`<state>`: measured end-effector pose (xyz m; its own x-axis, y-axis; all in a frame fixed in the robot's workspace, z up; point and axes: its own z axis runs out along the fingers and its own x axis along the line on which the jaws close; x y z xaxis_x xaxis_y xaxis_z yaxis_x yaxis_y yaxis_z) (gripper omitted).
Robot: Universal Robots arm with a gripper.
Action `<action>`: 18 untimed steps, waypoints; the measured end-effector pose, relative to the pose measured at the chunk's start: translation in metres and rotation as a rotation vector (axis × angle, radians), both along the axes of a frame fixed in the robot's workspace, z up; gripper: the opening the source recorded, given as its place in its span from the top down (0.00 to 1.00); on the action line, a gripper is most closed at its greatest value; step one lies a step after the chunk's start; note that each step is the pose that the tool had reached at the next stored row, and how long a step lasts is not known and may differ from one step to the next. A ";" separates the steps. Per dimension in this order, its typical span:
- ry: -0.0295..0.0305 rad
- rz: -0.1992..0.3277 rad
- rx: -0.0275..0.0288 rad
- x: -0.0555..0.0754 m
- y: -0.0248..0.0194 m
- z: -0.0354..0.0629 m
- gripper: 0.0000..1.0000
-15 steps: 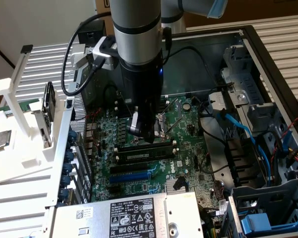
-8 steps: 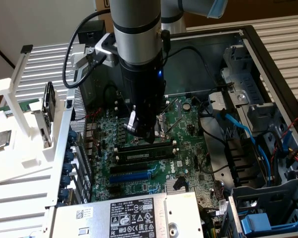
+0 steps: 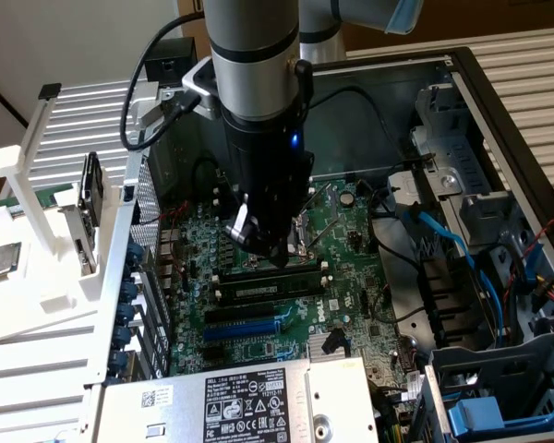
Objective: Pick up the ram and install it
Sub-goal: 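Press down the ram until it locks into place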
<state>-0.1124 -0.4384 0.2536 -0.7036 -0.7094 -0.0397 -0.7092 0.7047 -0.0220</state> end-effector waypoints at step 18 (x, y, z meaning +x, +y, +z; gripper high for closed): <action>0.0000 -0.302 0.0000 0.000 0.0000 0.0000 0.90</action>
<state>-0.1125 -0.4384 0.2536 -0.8828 -0.4681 -0.0397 -0.4676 0.8837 -0.0221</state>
